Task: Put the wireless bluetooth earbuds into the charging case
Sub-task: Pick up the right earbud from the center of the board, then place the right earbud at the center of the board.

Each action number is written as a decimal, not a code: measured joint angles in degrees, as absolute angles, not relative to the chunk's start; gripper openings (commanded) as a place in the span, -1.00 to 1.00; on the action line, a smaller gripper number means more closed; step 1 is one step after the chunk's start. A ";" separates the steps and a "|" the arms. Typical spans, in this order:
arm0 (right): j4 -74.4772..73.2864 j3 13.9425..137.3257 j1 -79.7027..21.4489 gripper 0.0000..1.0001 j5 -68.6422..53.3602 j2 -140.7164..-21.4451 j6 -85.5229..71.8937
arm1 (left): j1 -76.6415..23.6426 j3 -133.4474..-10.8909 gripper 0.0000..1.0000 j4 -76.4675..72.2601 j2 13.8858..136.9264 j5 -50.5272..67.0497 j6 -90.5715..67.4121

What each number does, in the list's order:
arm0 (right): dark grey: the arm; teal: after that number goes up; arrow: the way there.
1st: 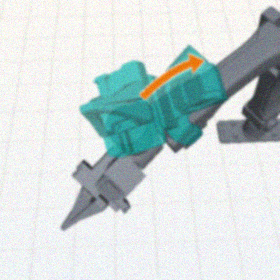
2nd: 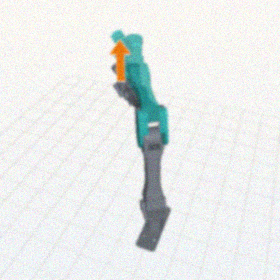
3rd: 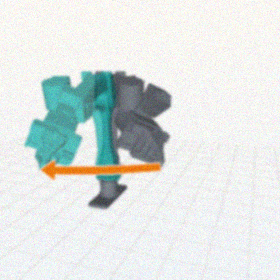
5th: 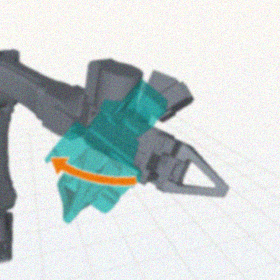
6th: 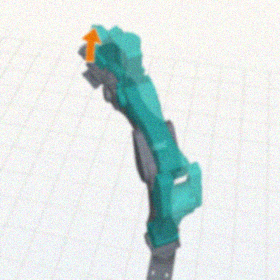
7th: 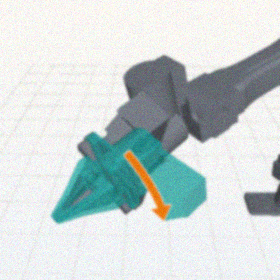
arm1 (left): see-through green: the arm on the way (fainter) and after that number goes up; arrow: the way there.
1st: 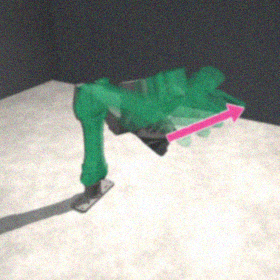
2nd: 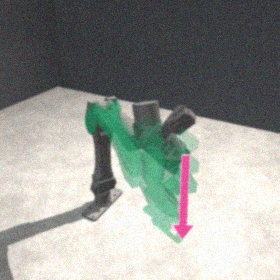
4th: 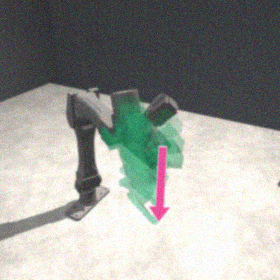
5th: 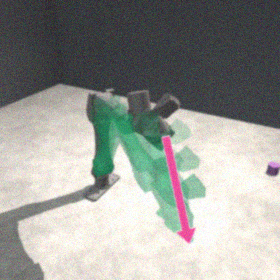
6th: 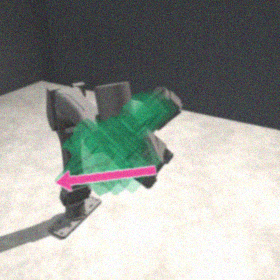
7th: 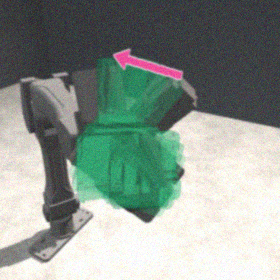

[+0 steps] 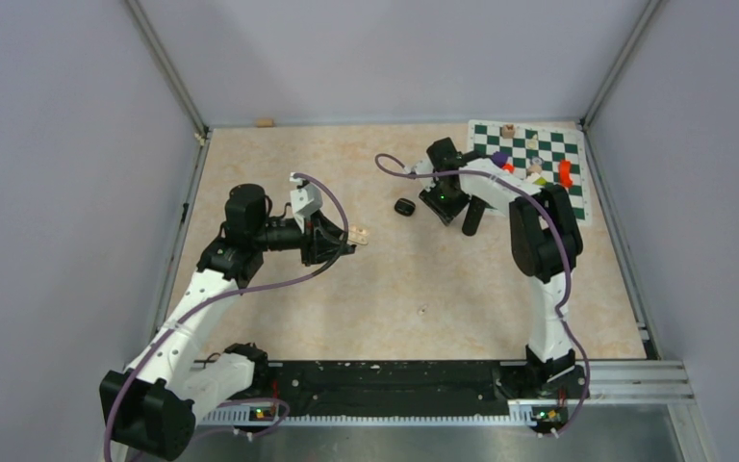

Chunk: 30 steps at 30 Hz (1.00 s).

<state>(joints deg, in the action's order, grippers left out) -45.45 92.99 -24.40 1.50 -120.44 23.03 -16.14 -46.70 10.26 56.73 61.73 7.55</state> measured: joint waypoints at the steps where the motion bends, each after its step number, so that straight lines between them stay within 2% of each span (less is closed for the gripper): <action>1: -44.97 92.92 -24.53 -0.26 1.48 -120.38 23.07 | -16.16 -46.70 -1.00 10.26 56.73 61.73 7.55; 6: -42.92 91.98 -24.99 -0.28 1.21 -119.83 23.46 | -16.14 -46.70 -1.00 10.26 56.73 61.91 7.55; 17: -41.15 90.28 -25.39 -0.62 0.32 -119.72 23.57 | -16.14 -46.70 -1.00 10.24 56.71 61.93 7.55; 24: -40.56 89.73 -25.52 -0.65 -1.34 -118.74 23.42 | -16.14 -46.68 -1.00 10.26 56.71 61.93 7.53; 30: -40.45 89.62 -27.03 -0.65 -1.34 -110.87 23.51 | -16.14 -46.68 -1.00 10.00 56.73 59.86 7.16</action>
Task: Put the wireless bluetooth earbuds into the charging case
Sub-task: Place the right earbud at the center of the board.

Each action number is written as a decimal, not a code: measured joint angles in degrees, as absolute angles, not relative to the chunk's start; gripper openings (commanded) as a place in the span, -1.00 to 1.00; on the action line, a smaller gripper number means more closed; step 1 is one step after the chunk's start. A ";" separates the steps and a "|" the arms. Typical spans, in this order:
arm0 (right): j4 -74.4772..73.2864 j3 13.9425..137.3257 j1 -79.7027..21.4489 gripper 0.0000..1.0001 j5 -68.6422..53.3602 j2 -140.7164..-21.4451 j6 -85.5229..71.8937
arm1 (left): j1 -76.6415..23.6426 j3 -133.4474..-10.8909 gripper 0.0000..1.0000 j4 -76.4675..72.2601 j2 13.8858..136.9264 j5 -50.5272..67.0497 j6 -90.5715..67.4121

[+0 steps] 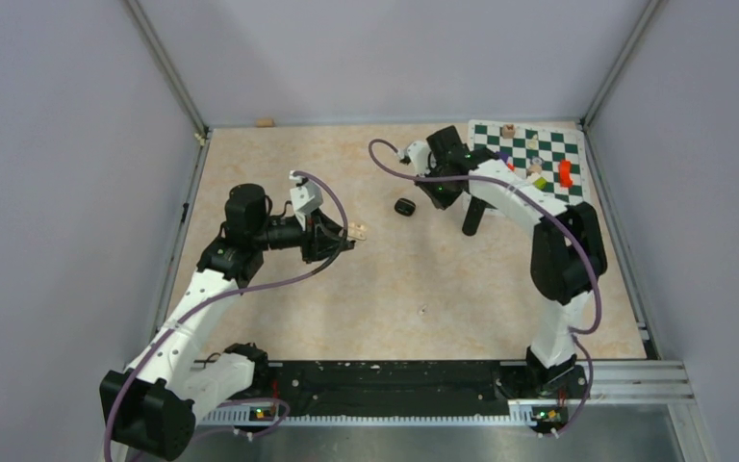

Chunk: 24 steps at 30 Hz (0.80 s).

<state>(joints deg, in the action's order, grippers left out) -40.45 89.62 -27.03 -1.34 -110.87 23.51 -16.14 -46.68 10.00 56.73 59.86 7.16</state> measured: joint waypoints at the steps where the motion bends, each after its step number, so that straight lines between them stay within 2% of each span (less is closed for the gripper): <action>1: -40.36 89.60 -27.57 -0.65 -1.10 -109.01 23.66 | -16.14 -46.68 -1.00 9.82 56.73 58.59 7.11; 5: -39.22 87.88 -30.81 -0.64 0.34 -100.47 24.77 | -16.12 -46.41 -1.00 8.73 56.75 55.35 6.46; 10: -37.30 82.26 -34.13 -0.61 0.47 -96.03 26.59 | -15.86 -46.28 -1.00 8.03 56.73 54.78 5.63; 15: -36.58 72.97 -39.64 -0.60 1.74 -100.25 28.97 | -15.33 -46.28 -1.00 7.73 56.62 55.44 5.02; 21: -35.55 72.31 -44.12 -0.59 1.43 -106.45 28.91 | -14.96 -46.26 -1.00 7.75 56.31 56.03 4.51; 24: -34.76 72.31 -44.88 -0.48 1.50 -107.28 28.77 | -14.68 -46.26 -1.00 7.73 56.18 56.03 4.43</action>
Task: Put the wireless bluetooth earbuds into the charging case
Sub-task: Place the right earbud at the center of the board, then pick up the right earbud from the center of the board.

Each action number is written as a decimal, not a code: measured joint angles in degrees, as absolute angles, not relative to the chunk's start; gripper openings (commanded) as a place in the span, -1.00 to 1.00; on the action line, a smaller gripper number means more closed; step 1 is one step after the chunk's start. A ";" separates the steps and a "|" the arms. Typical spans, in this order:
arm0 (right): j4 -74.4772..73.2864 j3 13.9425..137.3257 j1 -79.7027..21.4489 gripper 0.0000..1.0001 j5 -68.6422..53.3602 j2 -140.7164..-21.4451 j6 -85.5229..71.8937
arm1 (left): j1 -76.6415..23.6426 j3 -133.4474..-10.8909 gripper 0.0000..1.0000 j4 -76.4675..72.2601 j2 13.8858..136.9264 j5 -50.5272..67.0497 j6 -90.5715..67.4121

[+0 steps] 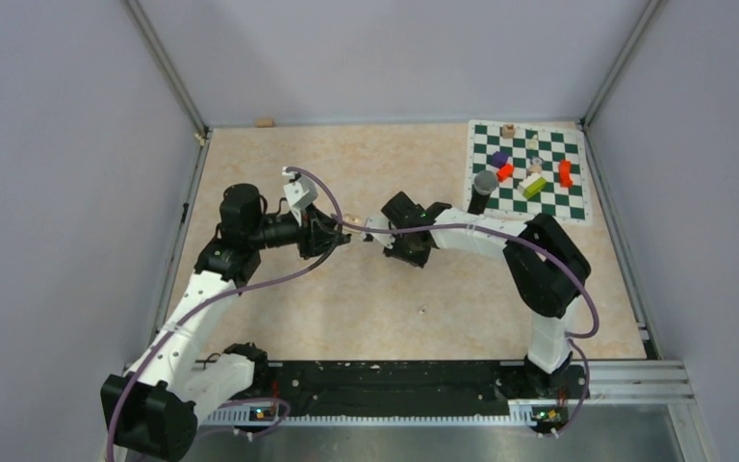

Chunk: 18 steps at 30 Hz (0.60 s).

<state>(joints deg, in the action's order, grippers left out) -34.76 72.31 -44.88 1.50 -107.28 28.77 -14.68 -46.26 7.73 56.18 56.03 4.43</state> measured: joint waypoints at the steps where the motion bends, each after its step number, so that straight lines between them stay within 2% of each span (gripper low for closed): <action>1: -34.50 72.31 -45.10 -0.43 1.54 -107.53 28.73 | -14.66 -46.22 -1.00 7.73 56.12 56.05 4.40; 5: -33.43 72.29 -45.67 -0.18 2.20 -108.18 28.34 | -14.61 -45.98 -1.00 7.70 55.99 56.10 4.40; 9: -32.36 71.75 -45.60 -0.04 2.87 -107.63 27.88 | -14.55 -45.93 -1.00 7.68 55.88 56.31 4.40; 14: -32.53 70.22 -43.59 -0.02 -0.75 -104.71 27.20 | -14.52 -45.93 -1.00 7.62 55.48 56.73 4.38; 18: -31.94 69.56 -38.79 -0.03 -9.41 -102.10 26.89 | -14.61 -45.91 -1.00 7.35 55.48 57.17 4.40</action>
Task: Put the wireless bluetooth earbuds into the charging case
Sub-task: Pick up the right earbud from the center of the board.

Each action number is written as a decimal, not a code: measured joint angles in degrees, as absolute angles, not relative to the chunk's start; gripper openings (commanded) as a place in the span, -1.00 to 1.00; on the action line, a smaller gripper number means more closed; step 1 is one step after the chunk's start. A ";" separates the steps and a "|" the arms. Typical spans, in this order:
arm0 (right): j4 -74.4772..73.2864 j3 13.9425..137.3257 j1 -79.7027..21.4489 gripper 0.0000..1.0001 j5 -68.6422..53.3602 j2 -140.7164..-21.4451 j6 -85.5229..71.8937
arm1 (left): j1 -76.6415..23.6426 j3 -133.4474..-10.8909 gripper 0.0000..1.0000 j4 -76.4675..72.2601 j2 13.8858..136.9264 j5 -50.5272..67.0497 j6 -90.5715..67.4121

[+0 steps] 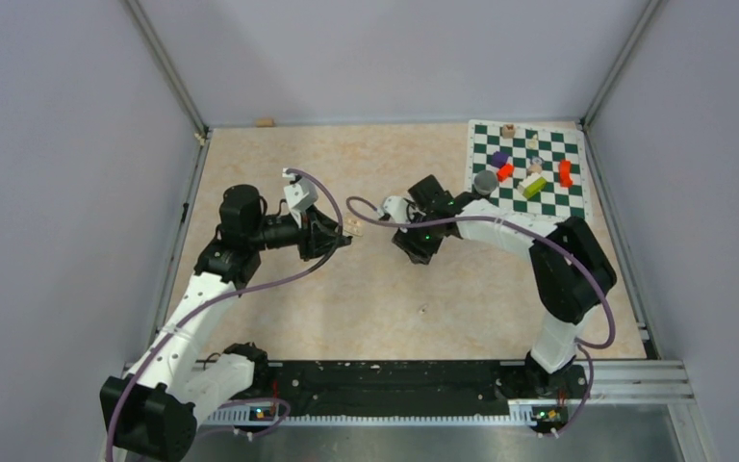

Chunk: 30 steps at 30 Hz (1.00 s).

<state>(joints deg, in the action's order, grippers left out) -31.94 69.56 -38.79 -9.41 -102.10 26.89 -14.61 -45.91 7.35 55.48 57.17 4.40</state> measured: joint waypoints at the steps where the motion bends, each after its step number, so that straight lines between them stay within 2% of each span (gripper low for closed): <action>1: -31.27 68.95 -37.36 -0.04 -11.92 -101.58 26.61 | -14.66 -45.91 -1.00 7.35 55.48 57.23 4.38; 7: -29.08 65.28 -30.13 -0.09 -22.68 -101.10 24.69 | -14.22 -45.89 -1.00 7.20 55.22 57.47 4.38; 15: -27.31 64.25 -29.45 -0.12 -30.92 -102.35 23.46 | -14.22 -45.89 -1.00 7.09 55.22 57.76 4.34; 24: -24.36 64.75 -29.43 -0.16 -31.79 -105.84 20.91 | -14.22 -45.80 -1.00 6.83 55.22 58.33 4.14; 30: -23.35 65.08 -29.04 -0.28 -32.14 -106.41 20.29 | -14.22 -45.71 -1.00 6.81 55.22 58.65 4.12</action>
<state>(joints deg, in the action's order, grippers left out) -23.35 65.08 -29.04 -32.14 -106.41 20.29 -14.22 -45.71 6.81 55.22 58.65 4.12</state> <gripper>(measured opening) 0.387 0.330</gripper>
